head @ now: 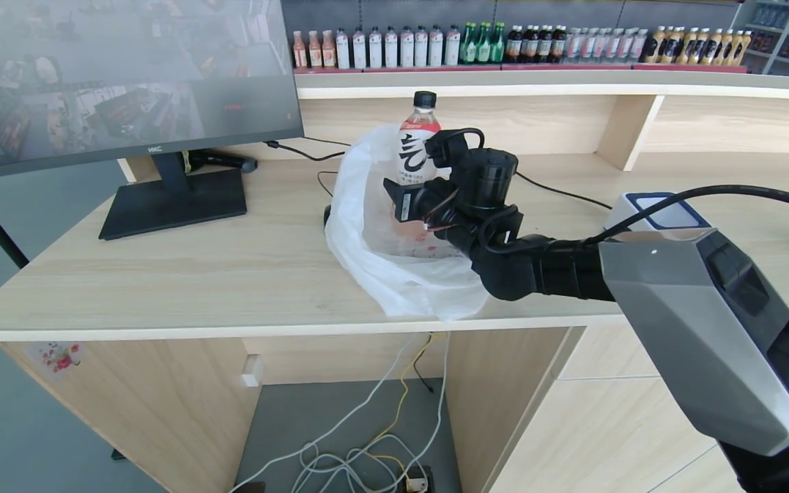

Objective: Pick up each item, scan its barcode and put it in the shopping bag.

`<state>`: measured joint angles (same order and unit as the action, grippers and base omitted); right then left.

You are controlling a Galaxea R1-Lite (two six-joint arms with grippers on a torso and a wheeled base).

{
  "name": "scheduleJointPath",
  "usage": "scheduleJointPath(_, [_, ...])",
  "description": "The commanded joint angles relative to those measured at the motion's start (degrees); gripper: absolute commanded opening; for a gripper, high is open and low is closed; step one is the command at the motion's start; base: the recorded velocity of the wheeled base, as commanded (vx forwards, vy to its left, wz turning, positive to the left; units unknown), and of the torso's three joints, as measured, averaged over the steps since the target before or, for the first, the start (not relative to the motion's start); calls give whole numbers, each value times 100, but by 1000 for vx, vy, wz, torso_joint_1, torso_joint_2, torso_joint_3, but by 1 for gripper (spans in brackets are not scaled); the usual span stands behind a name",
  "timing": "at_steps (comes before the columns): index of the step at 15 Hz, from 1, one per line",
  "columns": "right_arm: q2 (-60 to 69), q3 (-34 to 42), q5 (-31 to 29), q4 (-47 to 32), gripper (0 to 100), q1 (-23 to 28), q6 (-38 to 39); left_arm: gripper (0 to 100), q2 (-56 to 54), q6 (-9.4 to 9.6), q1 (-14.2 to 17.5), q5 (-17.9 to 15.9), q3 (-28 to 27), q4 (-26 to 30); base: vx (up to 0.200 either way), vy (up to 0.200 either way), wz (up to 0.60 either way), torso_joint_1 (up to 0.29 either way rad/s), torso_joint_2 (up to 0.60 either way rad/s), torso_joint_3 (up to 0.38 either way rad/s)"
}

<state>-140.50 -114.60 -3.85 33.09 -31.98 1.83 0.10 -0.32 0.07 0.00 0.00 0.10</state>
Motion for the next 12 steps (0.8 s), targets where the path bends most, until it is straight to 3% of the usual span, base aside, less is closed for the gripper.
scheduleJointPath(1, [5, 1, -1, 5, 0, -2, -7, 100, -1, -3, 1, 0, 0, -1, 0, 0, 0, 0, 0, 0])
scheduleJointPath(12, [75, 1, -10, 5, 0, -10, -139, 100, -1, -3, 1, 0, 0, -1, 0, 0, 0, 0, 0, 0])
